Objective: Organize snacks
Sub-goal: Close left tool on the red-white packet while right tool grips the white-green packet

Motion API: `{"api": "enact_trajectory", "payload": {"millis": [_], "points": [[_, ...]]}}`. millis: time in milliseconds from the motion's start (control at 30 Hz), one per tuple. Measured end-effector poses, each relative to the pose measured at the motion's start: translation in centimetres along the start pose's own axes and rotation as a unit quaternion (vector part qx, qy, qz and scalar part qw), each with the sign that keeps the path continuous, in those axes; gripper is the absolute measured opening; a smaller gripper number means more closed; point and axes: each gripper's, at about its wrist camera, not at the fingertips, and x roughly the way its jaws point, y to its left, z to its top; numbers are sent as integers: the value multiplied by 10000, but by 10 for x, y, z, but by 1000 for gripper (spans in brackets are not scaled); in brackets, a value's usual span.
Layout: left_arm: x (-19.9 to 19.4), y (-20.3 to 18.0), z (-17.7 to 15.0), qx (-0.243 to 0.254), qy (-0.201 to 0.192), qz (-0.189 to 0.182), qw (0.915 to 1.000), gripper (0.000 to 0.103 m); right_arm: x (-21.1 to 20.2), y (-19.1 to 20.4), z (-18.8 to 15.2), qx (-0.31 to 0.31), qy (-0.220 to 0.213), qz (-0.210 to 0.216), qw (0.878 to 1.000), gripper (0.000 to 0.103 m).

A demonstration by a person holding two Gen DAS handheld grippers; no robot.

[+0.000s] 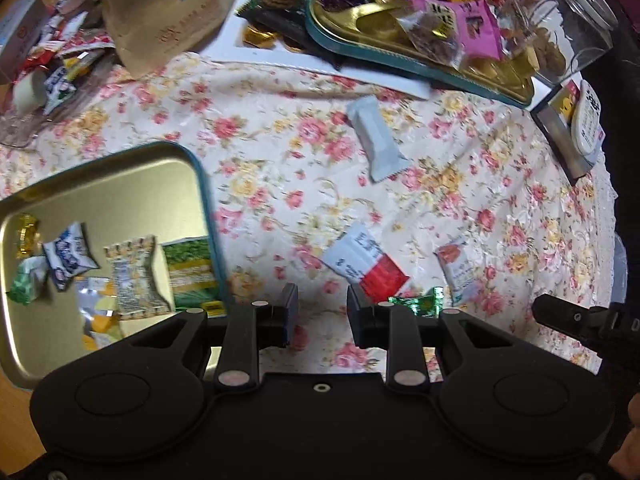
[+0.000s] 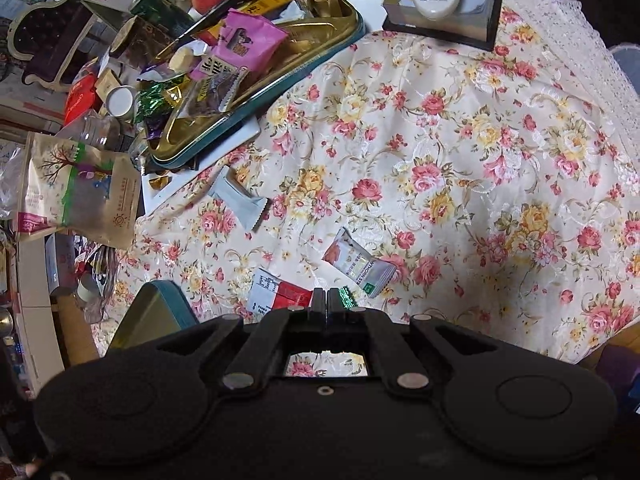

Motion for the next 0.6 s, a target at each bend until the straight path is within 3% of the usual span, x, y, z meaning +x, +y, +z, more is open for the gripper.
{"api": "enact_trajectory", "payload": {"millis": [167,467,600], "points": [[26,-18,3,56,32,77,9999,37,-7,-3,-1,58,-187,-90,9998,17],[57,-35,9,-544,45,14,9985,37,-16,-4,-6,0,-340,-143,9993,17],[68,-47,10,-602,-40,331,9976,37,-21,0,-10,-184,-438,-165,9987,17]]}}
